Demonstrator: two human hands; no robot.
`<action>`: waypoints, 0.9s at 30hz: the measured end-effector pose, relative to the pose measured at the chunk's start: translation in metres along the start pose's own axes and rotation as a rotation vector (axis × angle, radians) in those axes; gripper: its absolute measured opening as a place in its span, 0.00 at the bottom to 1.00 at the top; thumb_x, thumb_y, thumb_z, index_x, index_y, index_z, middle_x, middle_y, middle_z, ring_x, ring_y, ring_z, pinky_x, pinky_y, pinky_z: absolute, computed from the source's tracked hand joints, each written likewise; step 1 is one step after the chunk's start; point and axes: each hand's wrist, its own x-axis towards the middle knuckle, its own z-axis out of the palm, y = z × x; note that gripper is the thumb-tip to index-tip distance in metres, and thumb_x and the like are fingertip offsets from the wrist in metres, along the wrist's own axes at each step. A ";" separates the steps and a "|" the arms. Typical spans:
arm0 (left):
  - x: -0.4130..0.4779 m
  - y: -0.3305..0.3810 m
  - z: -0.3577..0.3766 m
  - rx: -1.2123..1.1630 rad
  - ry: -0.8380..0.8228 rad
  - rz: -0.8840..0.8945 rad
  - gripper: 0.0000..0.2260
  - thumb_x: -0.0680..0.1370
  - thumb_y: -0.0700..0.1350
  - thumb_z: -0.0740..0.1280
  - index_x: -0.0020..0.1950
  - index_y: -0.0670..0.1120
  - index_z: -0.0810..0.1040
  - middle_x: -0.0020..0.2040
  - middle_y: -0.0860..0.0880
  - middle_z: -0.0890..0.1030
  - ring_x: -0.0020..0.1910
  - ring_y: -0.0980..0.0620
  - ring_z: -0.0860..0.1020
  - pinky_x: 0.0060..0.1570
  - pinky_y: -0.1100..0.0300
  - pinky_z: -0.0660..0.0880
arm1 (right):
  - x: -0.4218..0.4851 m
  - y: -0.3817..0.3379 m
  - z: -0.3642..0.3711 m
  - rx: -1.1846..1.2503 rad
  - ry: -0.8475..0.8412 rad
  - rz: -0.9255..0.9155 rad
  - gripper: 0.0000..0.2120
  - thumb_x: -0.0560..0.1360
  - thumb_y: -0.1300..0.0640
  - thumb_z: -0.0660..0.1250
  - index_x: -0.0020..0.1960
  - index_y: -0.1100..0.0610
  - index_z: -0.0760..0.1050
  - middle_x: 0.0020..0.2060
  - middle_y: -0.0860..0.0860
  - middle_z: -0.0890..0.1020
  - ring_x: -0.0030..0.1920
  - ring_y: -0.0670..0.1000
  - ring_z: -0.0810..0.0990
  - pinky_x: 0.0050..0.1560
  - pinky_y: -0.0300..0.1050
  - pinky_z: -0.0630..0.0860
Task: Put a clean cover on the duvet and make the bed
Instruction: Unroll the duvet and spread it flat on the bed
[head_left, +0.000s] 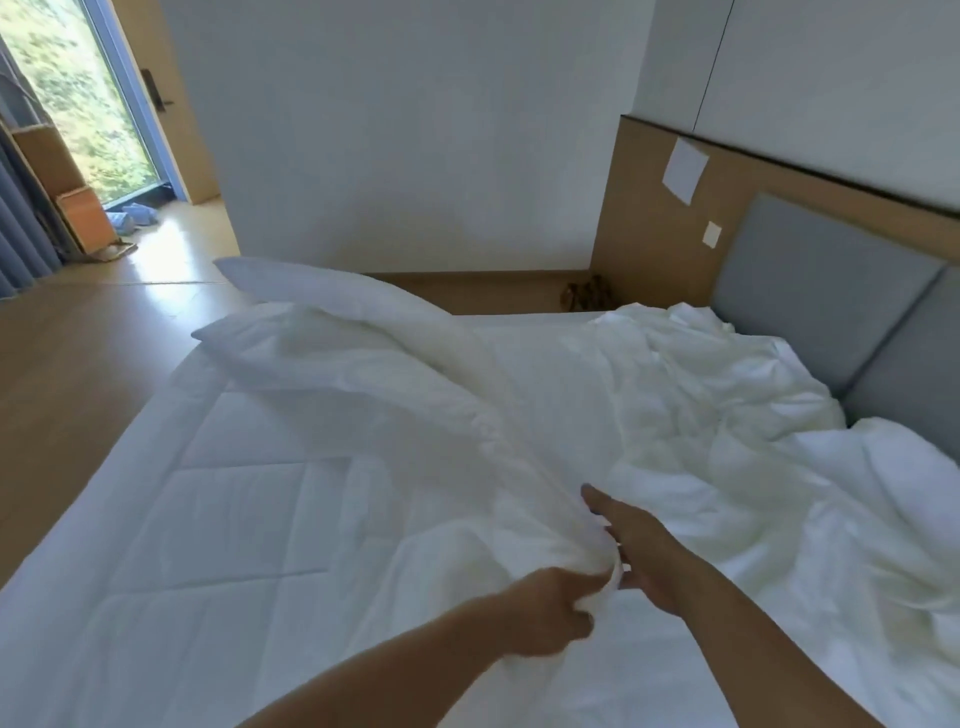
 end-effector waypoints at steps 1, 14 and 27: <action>0.007 -0.005 0.011 0.042 -0.048 0.017 0.32 0.80 0.40 0.63 0.78 0.63 0.56 0.76 0.55 0.64 0.75 0.54 0.62 0.71 0.65 0.57 | 0.009 0.002 -0.003 -0.112 0.006 0.025 0.34 0.72 0.34 0.68 0.70 0.54 0.72 0.62 0.52 0.79 0.58 0.56 0.79 0.54 0.55 0.79; 0.070 -0.012 -0.013 -0.334 -0.216 -0.239 0.29 0.73 0.45 0.72 0.74 0.47 0.71 0.59 0.53 0.80 0.65 0.52 0.75 0.68 0.62 0.67 | 0.132 0.040 -0.069 -0.517 0.067 0.034 0.05 0.77 0.62 0.64 0.47 0.60 0.79 0.42 0.59 0.83 0.42 0.60 0.82 0.36 0.46 0.75; 0.134 0.019 -0.002 -0.180 0.298 -0.608 0.32 0.80 0.48 0.66 0.81 0.52 0.56 0.78 0.47 0.64 0.74 0.47 0.66 0.68 0.55 0.64 | 0.179 0.020 -0.278 -0.628 0.423 -0.224 0.11 0.79 0.61 0.63 0.46 0.66 0.81 0.43 0.64 0.82 0.42 0.61 0.78 0.45 0.52 0.70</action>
